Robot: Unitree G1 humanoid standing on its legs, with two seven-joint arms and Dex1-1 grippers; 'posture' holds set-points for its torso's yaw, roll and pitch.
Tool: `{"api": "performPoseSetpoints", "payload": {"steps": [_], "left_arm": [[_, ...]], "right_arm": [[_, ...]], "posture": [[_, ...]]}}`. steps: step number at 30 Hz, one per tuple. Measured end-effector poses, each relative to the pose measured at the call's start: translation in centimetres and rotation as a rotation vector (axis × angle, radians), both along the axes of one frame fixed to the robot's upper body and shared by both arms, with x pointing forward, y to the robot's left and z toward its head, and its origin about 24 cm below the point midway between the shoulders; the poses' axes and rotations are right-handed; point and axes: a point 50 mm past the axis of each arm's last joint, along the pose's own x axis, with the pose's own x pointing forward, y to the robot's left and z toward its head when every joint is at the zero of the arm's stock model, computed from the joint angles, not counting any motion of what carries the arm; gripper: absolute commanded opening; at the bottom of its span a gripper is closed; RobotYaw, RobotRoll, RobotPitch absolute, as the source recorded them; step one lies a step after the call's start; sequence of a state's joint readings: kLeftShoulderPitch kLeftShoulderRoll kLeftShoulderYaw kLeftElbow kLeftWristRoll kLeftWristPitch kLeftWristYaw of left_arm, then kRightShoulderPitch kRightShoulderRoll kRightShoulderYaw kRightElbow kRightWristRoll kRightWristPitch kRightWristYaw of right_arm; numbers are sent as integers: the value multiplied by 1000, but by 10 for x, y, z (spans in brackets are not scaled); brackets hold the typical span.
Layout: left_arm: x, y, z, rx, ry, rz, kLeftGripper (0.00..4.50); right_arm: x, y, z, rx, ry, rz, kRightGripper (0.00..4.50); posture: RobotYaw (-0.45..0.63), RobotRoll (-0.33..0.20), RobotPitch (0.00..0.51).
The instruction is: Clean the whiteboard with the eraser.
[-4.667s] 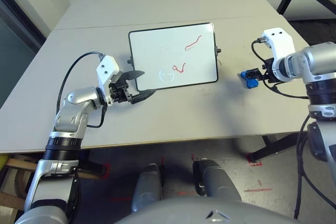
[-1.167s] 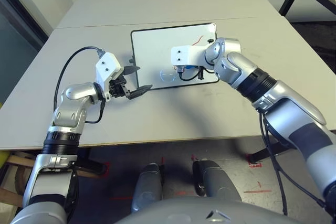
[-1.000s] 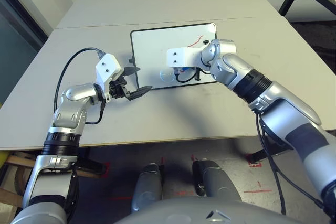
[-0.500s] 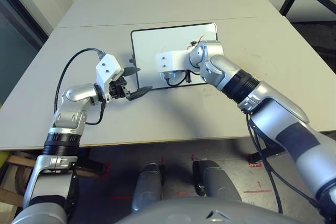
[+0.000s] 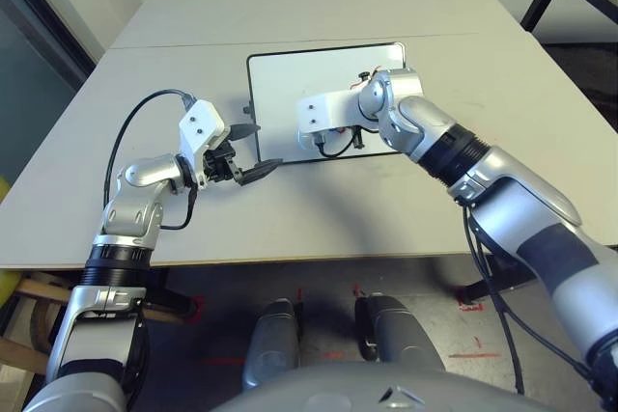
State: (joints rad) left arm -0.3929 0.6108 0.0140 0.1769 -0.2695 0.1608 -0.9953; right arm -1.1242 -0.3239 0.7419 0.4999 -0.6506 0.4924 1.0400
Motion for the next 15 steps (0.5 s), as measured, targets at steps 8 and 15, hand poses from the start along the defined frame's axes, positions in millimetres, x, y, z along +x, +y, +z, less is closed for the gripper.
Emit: {"api": "performPoseSetpoints", "payload": {"steps": [8, 15], "left_arm": [[2, -1, 4, 1, -13, -6, 4500], [2, -1, 4, 2, -12, -7, 4500]], "right_arm": [[1, -15, -5, -34, -16, -34, 394], [-1, -6, -7, -15, -27, -30, 394]], "posture": [[-108, 0, 57], [-107, 0, 63]]}}
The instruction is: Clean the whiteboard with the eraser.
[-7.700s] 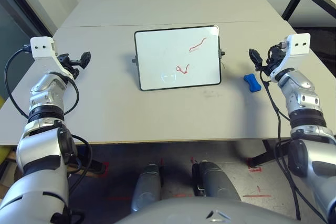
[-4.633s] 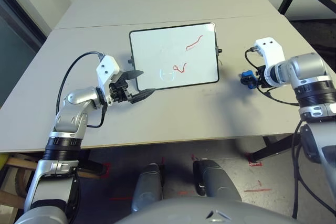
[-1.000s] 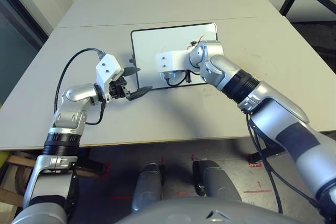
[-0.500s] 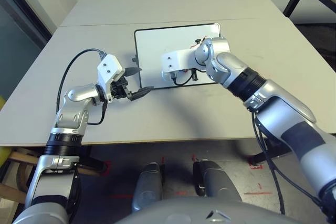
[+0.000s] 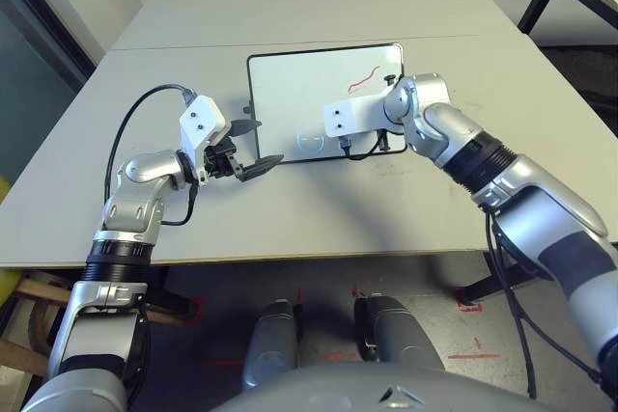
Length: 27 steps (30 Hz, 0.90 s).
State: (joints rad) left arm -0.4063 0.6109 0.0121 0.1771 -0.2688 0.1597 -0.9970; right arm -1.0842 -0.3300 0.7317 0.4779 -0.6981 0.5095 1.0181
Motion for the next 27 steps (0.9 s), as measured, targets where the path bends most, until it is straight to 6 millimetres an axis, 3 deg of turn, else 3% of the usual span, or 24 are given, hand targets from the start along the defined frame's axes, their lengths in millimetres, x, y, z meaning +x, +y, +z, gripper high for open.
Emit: {"api": "performPoseSetpoints", "payload": {"steps": [9, 18, 22, 27], "left_arm": [[0, 1, 0, 2, 8, 4, 4500], [-1, 4, 0, 10, 17, 11, 4500], [-1, 3, 0, 9, 17, 11, 4500], [-1, 3, 0, 8, 17, 11, 4500]], "right_arm": [[-8, 31, -4, 55, 13, 56, 394], [-13, 45, -5, 65, 11, 88, 394], [-11, 39, -4, 52, 7, 79, 394], [-4, 17, 1, 12, -12, 38, 394]], "posture": [[-91, 0, 80], [-86, 0, 81], [-95, 0, 77], [-105, 0, 72]]}}
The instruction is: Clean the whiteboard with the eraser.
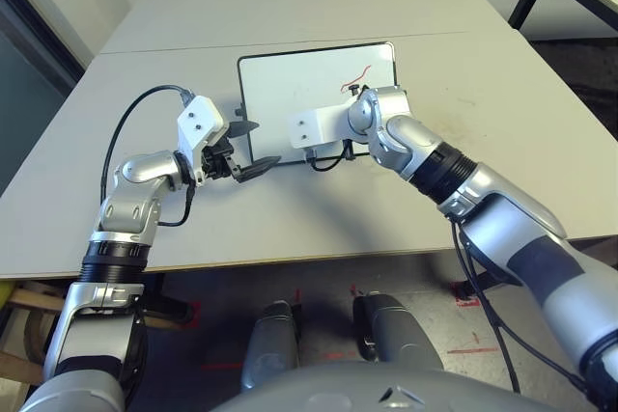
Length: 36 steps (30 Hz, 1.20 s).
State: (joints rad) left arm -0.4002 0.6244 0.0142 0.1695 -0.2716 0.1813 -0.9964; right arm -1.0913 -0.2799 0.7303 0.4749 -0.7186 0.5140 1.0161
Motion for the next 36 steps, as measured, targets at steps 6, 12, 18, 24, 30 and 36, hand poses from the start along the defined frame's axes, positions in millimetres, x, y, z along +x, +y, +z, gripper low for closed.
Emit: {"api": "performPoseSetpoints", "payload": {"steps": [6, 12, 18, 24, 30, 36], "left_arm": [[2, -2, 2, -5, -9, -5, 4500], [3, -4, 3, -11, -13, -10, 4500], [9, -4, 7, -10, -23, -14, 4500], [15, -6, 6, 10, -49, -12, 4500], [18, -4, 6, 15, -79, 3, 4500], [19, -1, 5, 16, -90, 14, 4500]], "right_arm": [[5, -22, 5, -25, 7, -51, 394], [9, -37, 21, -9, 1, -95, 394], [16, -51, 76, -9, -81, -70, 394], [37, -64, 100, -14, -123, -96, 394], [48, -69, 85, -23, -78, -113, 394], [52, -69, 71, -24, -51, -117, 394]], "posture": [[-118, 0, 67], [-128, 0, 61], [-136, 0, 53], [-122, 0, 46], [-105, 0, 47], [-84, 0, 54]]}}
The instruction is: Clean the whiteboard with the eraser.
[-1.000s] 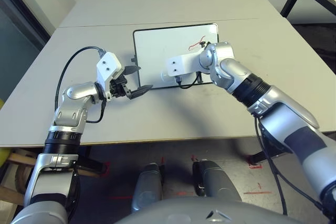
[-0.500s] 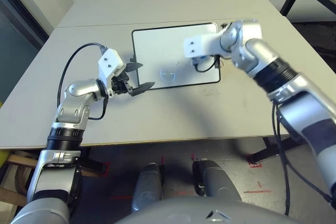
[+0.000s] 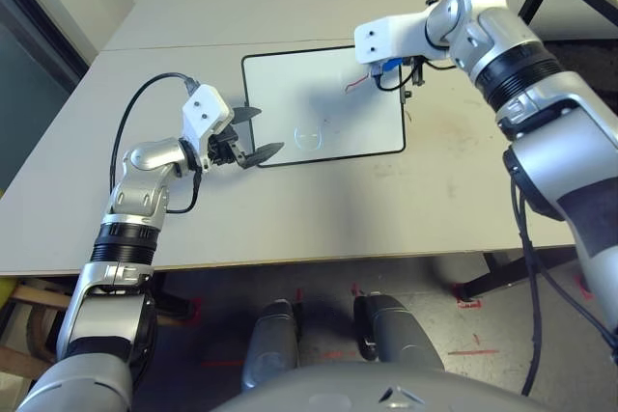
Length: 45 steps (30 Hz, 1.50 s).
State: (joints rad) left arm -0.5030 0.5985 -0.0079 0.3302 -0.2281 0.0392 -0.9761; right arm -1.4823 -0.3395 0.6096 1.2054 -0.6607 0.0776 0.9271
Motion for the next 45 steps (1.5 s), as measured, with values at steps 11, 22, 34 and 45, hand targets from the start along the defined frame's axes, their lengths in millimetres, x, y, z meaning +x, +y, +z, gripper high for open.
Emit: {"api": "performPoseSetpoints", "payload": {"steps": [11, 22, 34, 45], "left_arm": [[-3, 5, -5, 5, 10, 22, 4500], [-6, 6, -6, 9, 8, 26, 4500], [-7, 3, -3, 9, -5, 26, 4500], [-10, 0, 0, 9, -4, 22, 4500]], "right_arm": [[4, 5, -2, 34, -66, -25, 394], [7, 1, -2, 62, -124, -58, 394], [5, 18, -10, 67, -111, -18, 394], [2, 37, -22, 40, -72, 42, 394]], "posture": [[-52, 0, 64], [-44, 0, 67], [-35, 0, 73], [-27, 0, 75]]}}
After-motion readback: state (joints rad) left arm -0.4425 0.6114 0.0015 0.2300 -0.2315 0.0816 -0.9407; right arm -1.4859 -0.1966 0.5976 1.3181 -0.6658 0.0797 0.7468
